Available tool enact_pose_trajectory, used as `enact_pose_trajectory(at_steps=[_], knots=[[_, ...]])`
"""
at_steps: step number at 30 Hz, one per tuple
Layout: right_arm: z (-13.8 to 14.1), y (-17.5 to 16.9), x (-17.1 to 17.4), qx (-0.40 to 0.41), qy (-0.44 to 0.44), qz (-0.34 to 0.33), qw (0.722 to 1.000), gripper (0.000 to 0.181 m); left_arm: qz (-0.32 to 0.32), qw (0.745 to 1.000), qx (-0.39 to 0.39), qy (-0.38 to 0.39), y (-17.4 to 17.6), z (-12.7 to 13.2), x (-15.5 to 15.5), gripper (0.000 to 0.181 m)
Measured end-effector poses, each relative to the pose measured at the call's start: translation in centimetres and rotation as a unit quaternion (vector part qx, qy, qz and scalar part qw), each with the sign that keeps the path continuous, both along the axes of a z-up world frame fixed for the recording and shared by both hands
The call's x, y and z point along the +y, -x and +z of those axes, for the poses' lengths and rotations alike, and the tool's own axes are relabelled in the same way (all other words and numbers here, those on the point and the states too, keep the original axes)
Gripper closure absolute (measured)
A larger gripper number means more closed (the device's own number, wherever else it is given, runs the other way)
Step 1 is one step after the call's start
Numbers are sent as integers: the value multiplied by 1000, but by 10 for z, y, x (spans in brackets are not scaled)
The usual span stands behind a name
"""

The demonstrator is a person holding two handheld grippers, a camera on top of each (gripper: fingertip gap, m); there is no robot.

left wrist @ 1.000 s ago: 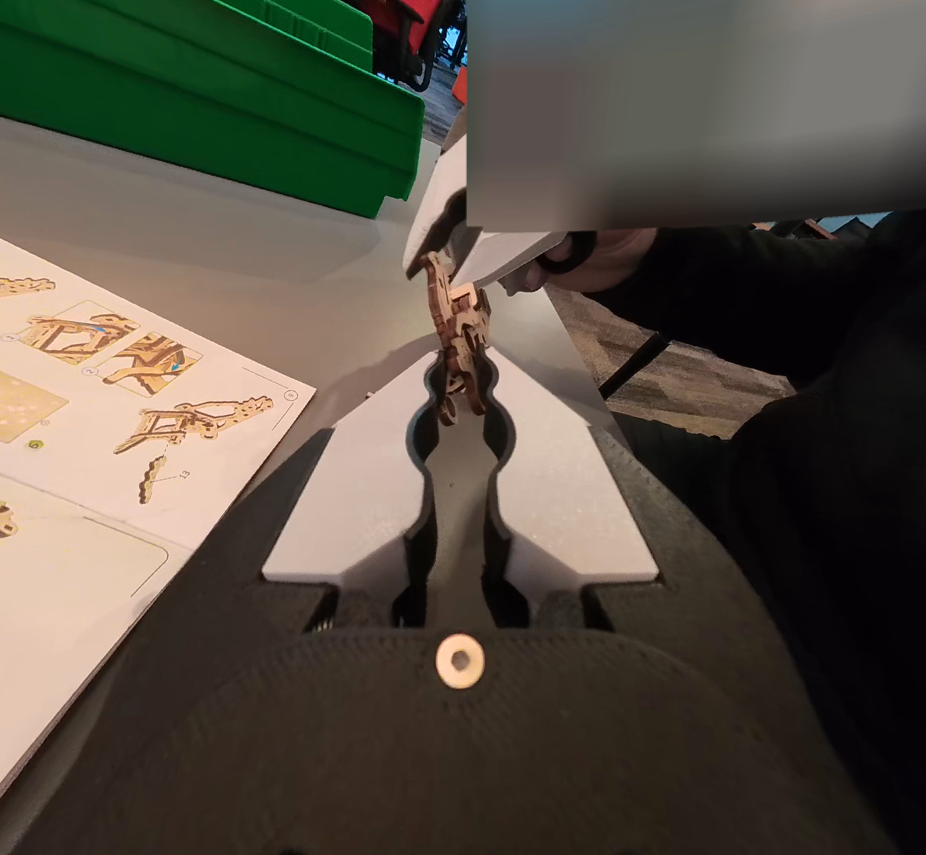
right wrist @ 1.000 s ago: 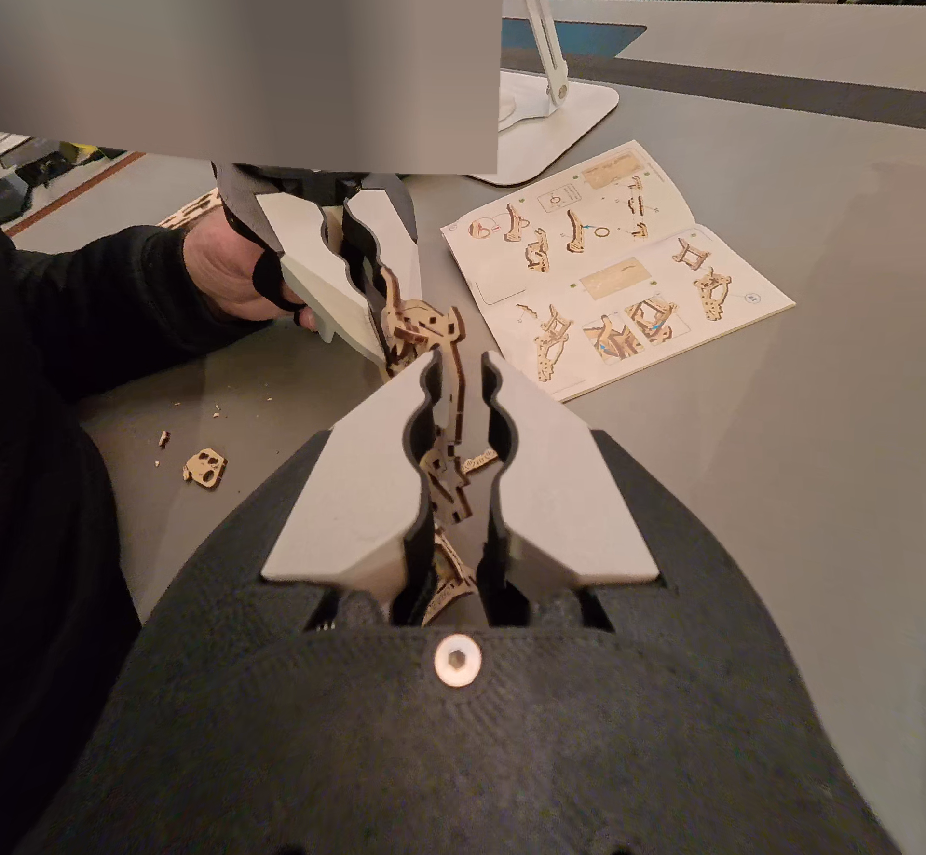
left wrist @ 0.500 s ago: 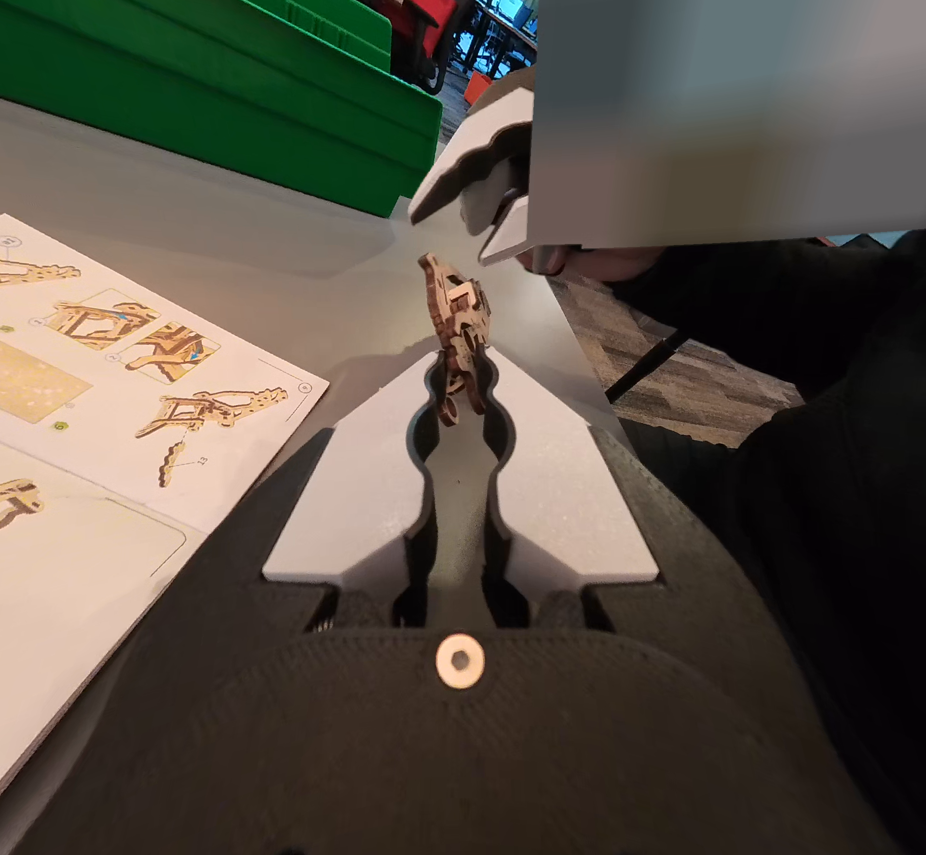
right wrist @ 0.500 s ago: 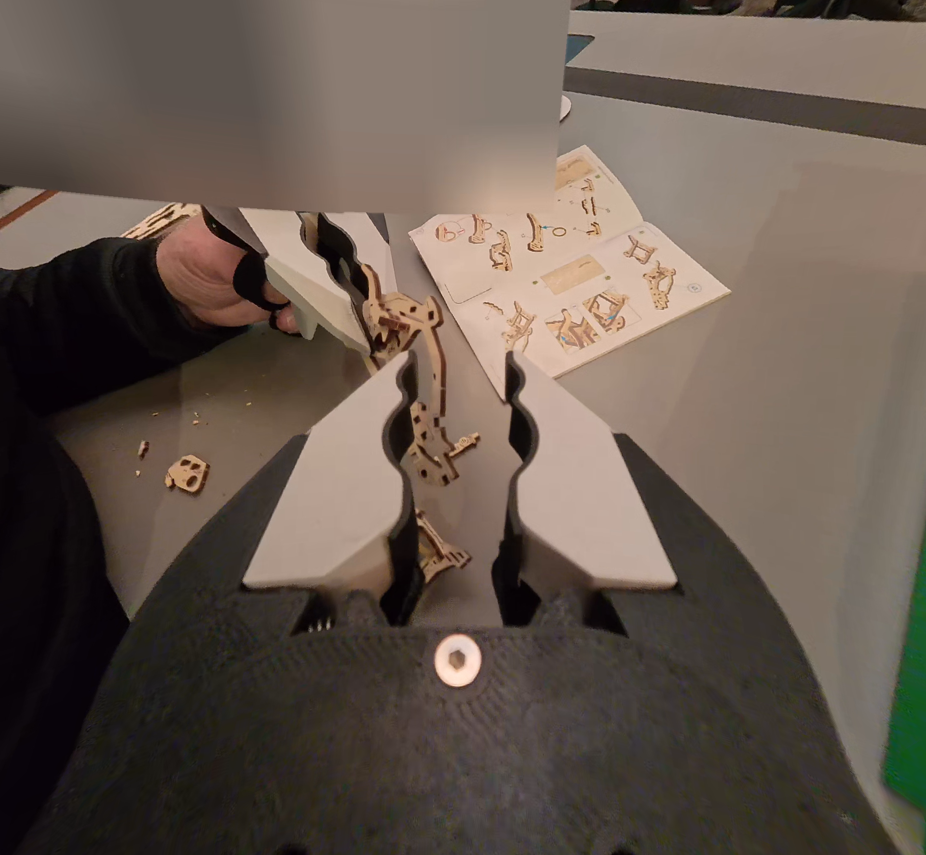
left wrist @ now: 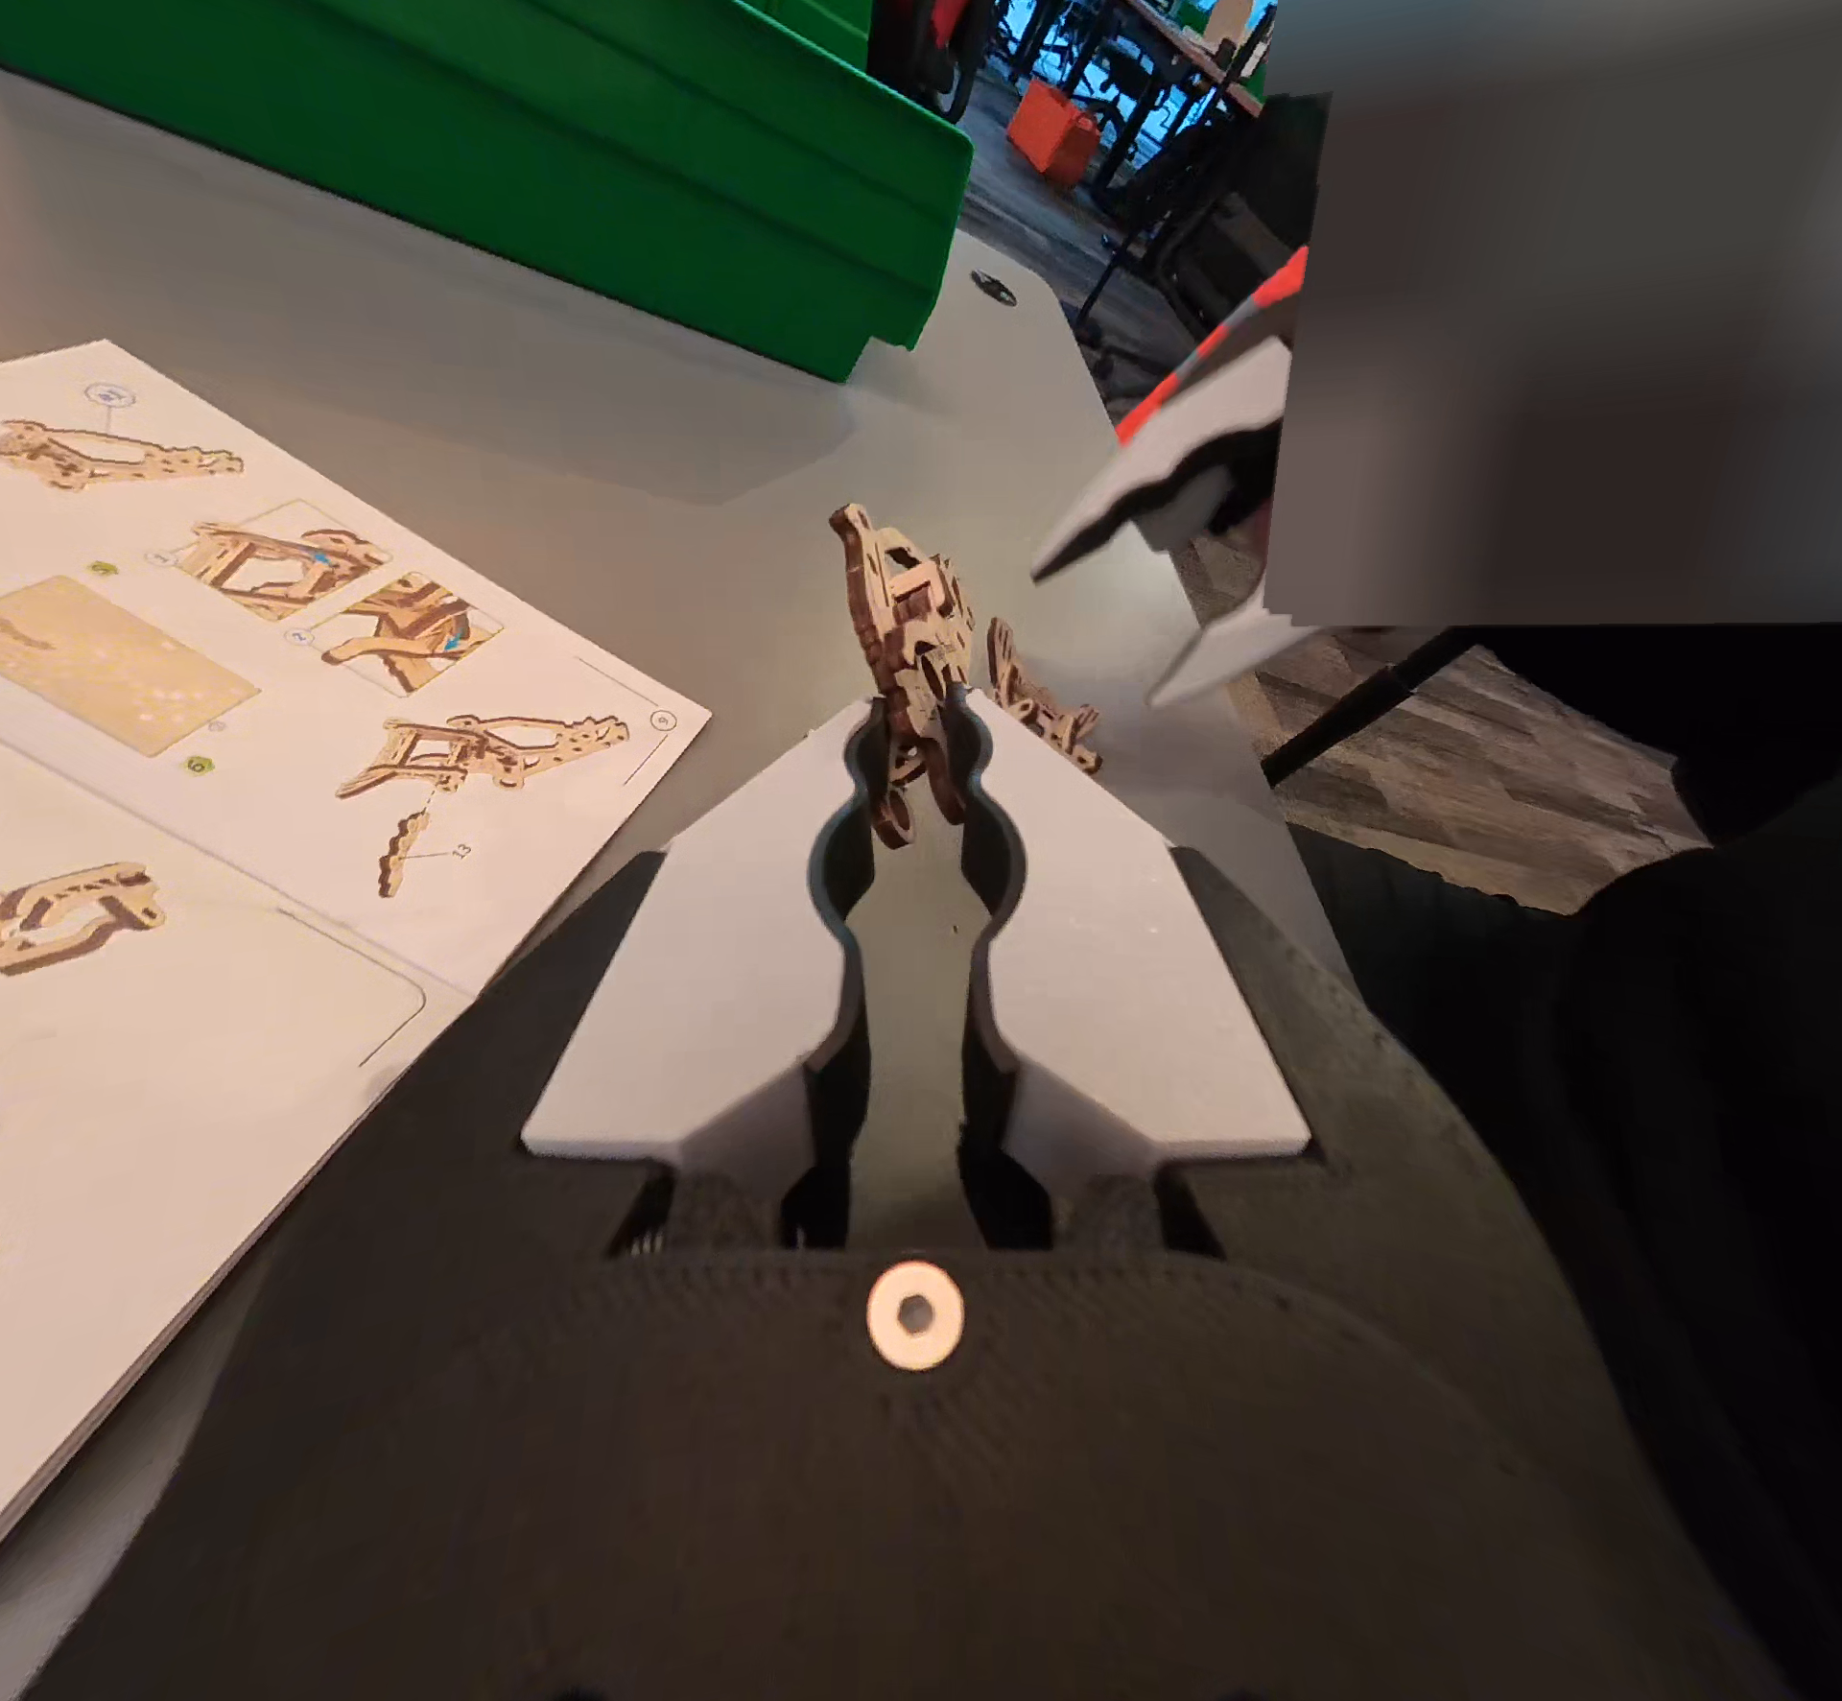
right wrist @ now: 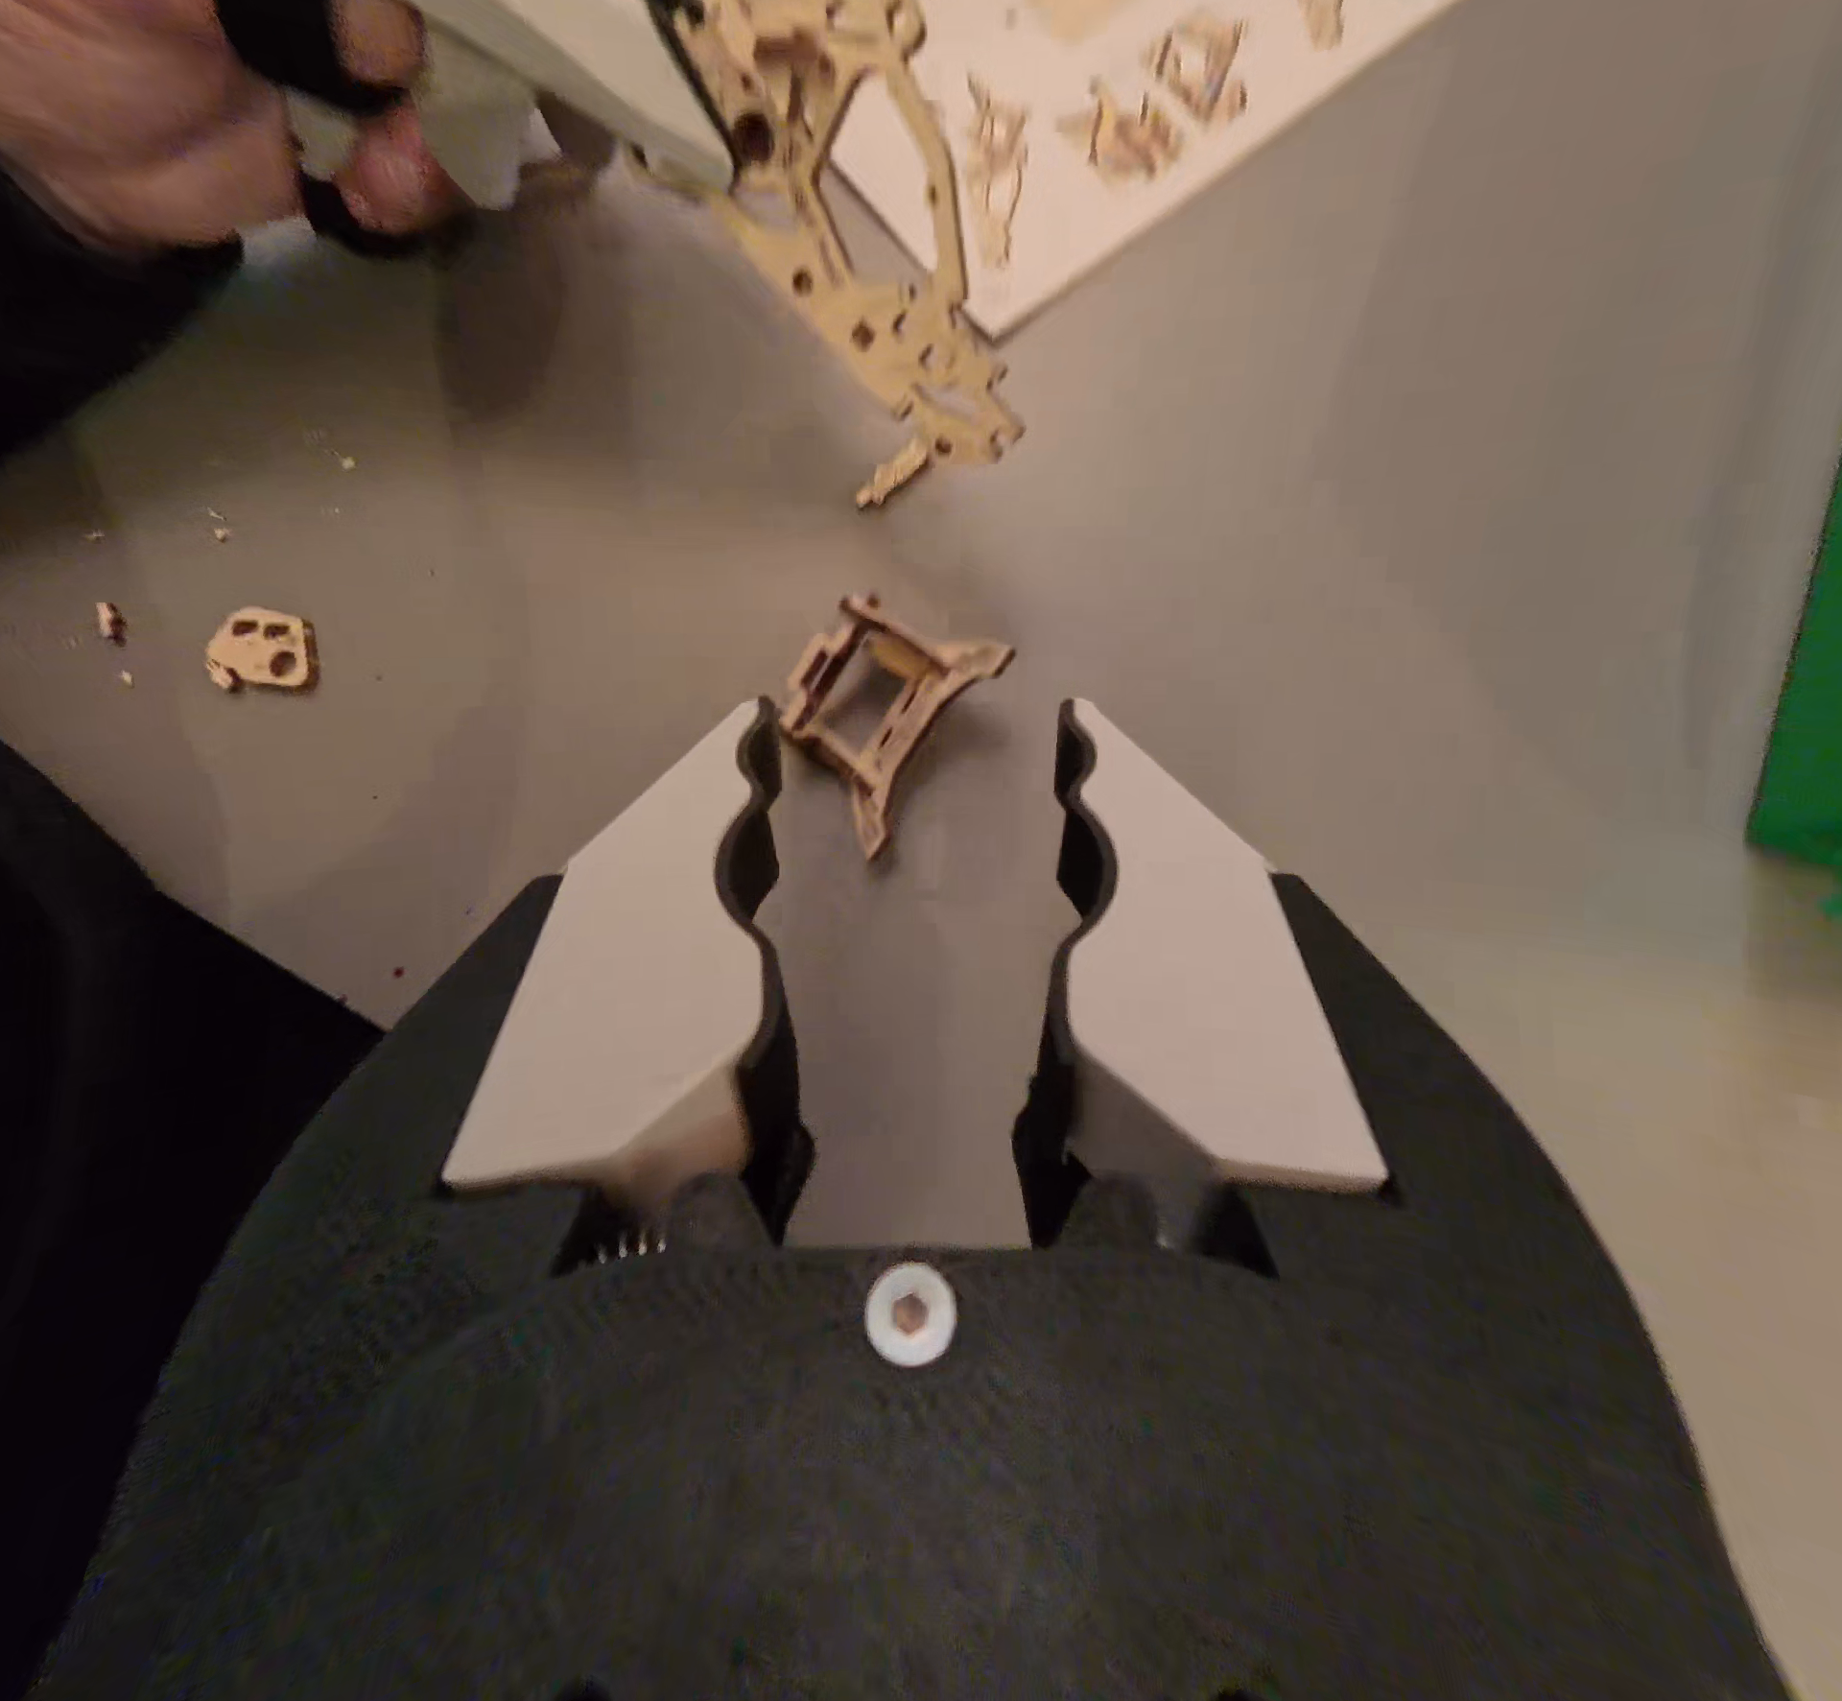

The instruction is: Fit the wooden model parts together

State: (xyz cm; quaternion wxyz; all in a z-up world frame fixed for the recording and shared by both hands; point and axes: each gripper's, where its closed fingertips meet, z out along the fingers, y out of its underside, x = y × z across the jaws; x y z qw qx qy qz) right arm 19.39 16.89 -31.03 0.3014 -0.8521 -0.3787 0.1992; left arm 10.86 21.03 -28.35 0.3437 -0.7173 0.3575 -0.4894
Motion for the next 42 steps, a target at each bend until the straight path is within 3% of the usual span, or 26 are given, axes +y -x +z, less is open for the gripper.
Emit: enact_pose_trajectory(at_steps=[3,8,10,13,21,29,35,42], knots=[[-12,3,-12,-11,19,-44,999,120,-2,1000,8,1,-2,-3,-2,172],[-28,8,-10,-6,37,-109,993,123,-2,1000,19,-5,-5,-6,-3,172],[-30,12,-8,8,49,-112,992,125,-1,1000,23,-6,-5,-7,-3,172],[-30,14,-5,38,68,-123,989,147,-2,1000,30,-8,-6,-9,-4,172],[-18,18,1,60,53,-117,990,152,6,999,37,-1,-5,-11,-2,173],[24,16,27,-66,-72,-38,995,152,1,991,120,-53,-11,-21,-8,173],[20,31,38,-145,-85,44,985,152,-9,985,163,-62,-16,-25,-16,173],[22,27,41,-216,-111,70,967,152,-6,979,186,-82,-18,-20,-19,173]])
